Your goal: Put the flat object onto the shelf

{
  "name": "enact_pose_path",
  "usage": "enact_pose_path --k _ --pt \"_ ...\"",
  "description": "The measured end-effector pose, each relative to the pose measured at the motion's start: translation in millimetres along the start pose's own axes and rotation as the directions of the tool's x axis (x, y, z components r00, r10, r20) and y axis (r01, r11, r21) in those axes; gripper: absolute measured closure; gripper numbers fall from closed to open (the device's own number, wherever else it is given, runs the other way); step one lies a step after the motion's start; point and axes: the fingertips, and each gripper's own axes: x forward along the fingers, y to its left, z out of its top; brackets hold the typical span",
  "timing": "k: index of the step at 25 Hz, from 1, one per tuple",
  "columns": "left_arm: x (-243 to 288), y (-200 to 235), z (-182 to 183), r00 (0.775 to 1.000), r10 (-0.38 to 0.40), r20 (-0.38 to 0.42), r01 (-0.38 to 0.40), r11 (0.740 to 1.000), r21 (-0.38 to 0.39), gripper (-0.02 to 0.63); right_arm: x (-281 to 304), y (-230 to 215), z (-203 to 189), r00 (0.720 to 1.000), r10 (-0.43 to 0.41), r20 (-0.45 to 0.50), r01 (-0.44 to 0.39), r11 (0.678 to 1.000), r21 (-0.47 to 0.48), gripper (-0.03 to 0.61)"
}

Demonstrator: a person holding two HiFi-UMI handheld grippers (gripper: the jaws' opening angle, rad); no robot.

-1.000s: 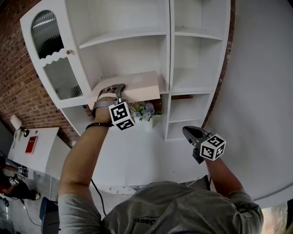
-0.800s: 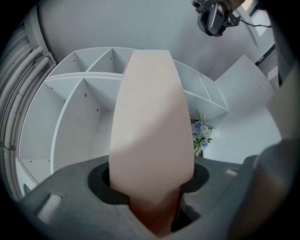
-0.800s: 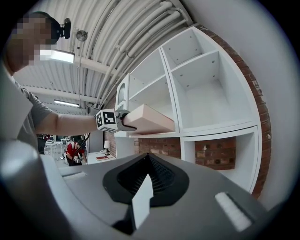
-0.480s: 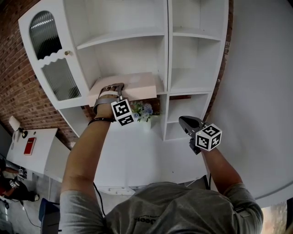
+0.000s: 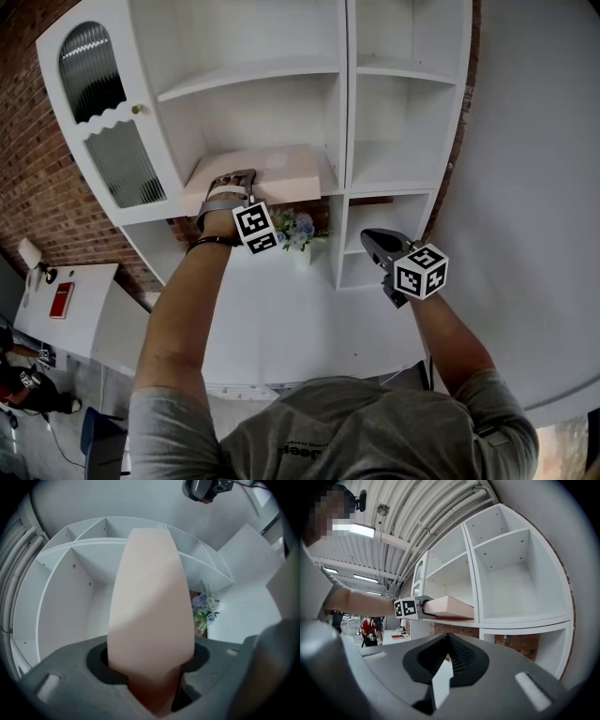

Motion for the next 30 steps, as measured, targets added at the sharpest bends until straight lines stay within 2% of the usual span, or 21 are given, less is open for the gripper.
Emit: enact_pose_path --k 15,21,30 --pt "49.3 3.0 5.4 0.999 -0.035 -0.005 0.035 0.999 -0.005 0.330 2.8 -5.7 -8.0 1.000 -0.003 -0.007 0.003 1.000 0.012 0.569" --pt "71.2 5.8 5.2 0.992 -0.122 -0.033 0.122 0.993 -0.002 0.319 -5.0 -17.2 -7.0 1.000 -0.022 0.003 0.022 0.999 0.026 0.569" --pt "70.7 5.7 8.8 0.972 -0.235 0.007 0.235 0.971 -0.032 0.281 -11.1 -23.1 -5.0 0.999 -0.030 0.014 0.029 0.999 0.034 0.569"
